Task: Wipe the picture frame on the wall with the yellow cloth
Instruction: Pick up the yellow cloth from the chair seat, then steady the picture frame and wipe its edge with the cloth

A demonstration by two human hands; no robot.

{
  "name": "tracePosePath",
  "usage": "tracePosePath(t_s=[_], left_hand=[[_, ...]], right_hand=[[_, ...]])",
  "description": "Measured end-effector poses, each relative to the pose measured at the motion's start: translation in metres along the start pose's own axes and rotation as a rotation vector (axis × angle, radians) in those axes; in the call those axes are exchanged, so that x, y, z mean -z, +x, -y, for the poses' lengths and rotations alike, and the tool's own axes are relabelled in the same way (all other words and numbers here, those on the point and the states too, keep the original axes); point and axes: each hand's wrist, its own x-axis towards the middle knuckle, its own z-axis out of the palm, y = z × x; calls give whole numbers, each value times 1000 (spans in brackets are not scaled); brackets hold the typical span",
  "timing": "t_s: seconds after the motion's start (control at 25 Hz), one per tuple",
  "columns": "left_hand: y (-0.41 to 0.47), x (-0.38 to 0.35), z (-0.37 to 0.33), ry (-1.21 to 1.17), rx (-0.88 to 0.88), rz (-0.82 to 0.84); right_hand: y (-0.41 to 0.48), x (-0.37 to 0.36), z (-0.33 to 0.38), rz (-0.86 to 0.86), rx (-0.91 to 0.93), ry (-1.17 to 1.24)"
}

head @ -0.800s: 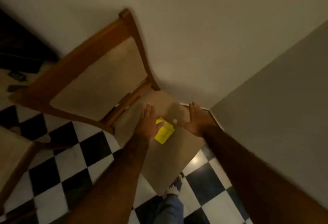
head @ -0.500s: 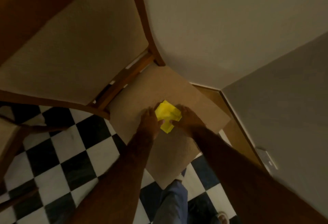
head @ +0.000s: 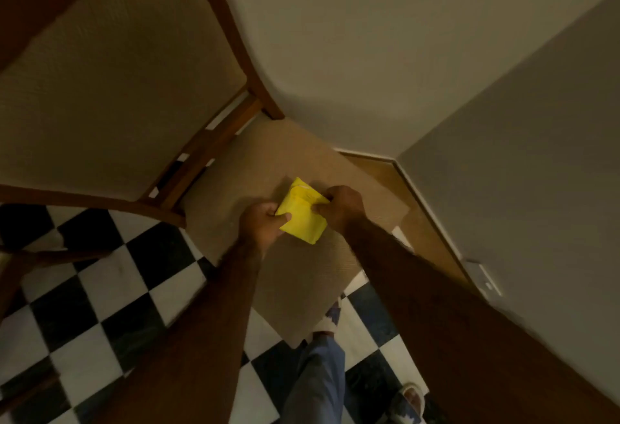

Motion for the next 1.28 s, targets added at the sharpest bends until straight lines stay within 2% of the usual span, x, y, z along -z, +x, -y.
tracePosePath(t_s=[0.08, 0.16, 0.56, 0.96, 1.28], left_hand=[[-24, -4, -27, -196, 12, 66], [-51, -8, -59, -276, -15, 120], [-178, -26, -227, -289, -370, 261], [-383, -45, -424, -395, -872, 430], [-572, -34, -558, -428, -1293, 461]], right_hand=[[-20, 39, 3, -34, 27, -43], [-44, 79, 8, -73, 48, -51], [-194, 273, 30, -284, 146, -85], [-448, 481, 69, -711, 281, -247], [-655, 582, 105, -1105, 325, -347]])
